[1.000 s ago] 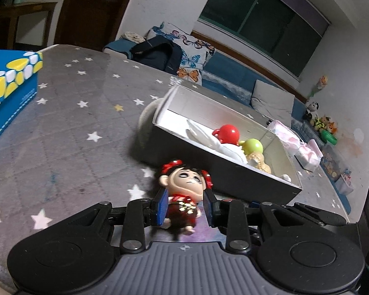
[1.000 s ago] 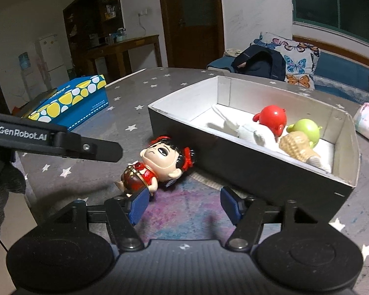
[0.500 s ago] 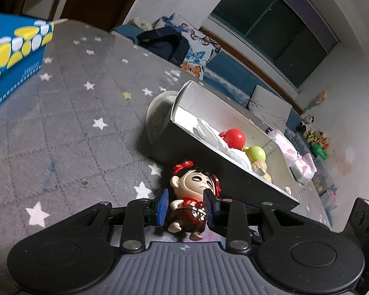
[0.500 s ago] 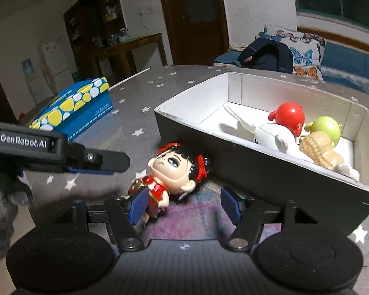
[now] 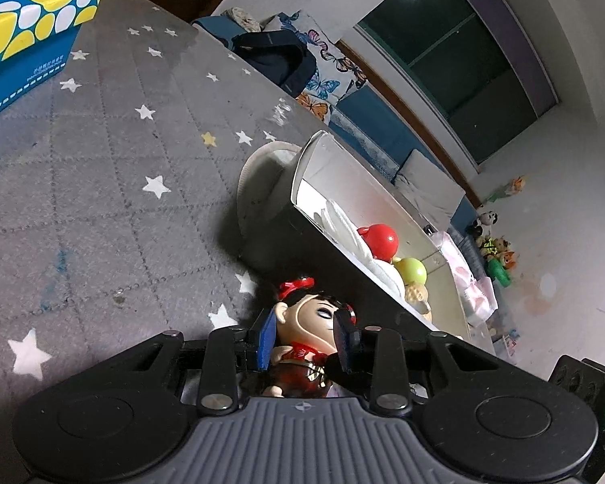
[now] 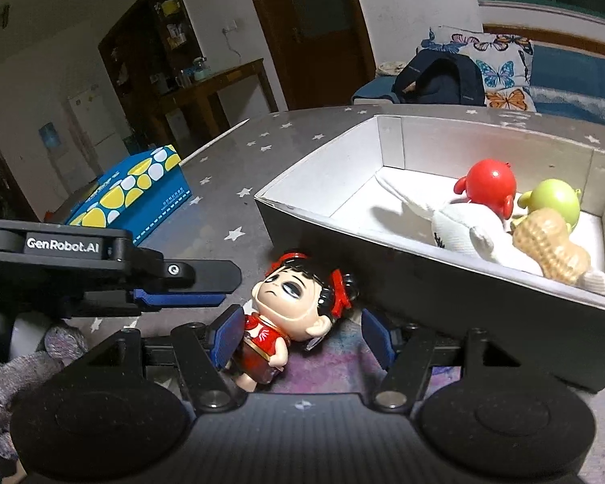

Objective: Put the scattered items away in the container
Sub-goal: 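Close the right gripper around the doll while the left gripper grips its head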

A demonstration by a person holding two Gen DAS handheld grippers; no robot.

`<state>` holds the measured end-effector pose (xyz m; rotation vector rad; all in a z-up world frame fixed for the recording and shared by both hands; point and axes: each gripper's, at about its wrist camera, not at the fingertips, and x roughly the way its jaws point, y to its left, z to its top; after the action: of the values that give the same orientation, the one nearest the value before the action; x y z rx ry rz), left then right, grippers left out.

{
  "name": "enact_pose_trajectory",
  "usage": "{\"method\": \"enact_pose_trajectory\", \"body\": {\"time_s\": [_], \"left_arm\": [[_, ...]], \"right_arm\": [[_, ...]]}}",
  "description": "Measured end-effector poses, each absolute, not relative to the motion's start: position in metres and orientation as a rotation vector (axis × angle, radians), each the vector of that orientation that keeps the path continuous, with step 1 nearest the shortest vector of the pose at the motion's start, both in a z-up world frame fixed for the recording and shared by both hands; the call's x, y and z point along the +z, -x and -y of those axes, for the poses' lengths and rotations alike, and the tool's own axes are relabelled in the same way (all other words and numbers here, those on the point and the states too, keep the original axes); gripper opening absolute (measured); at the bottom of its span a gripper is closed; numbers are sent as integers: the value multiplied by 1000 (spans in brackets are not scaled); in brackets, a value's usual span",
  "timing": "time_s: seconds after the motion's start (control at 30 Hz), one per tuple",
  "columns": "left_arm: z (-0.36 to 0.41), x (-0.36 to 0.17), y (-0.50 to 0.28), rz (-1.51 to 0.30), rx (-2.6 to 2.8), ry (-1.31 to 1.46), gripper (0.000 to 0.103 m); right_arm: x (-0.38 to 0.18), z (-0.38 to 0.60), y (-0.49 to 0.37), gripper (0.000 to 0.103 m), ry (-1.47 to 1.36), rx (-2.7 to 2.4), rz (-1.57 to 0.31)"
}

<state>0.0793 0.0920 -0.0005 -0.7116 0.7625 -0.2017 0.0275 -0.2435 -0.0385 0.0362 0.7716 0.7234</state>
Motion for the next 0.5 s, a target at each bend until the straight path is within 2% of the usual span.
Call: {"method": "enact_pose_trajectory", "body": {"time_s": [0.5], "left_arm": [[-94,-11,-94,-788,-221,745,34]], "right_arm": [[-45,235,-39,66,-120,734,-831]]}}
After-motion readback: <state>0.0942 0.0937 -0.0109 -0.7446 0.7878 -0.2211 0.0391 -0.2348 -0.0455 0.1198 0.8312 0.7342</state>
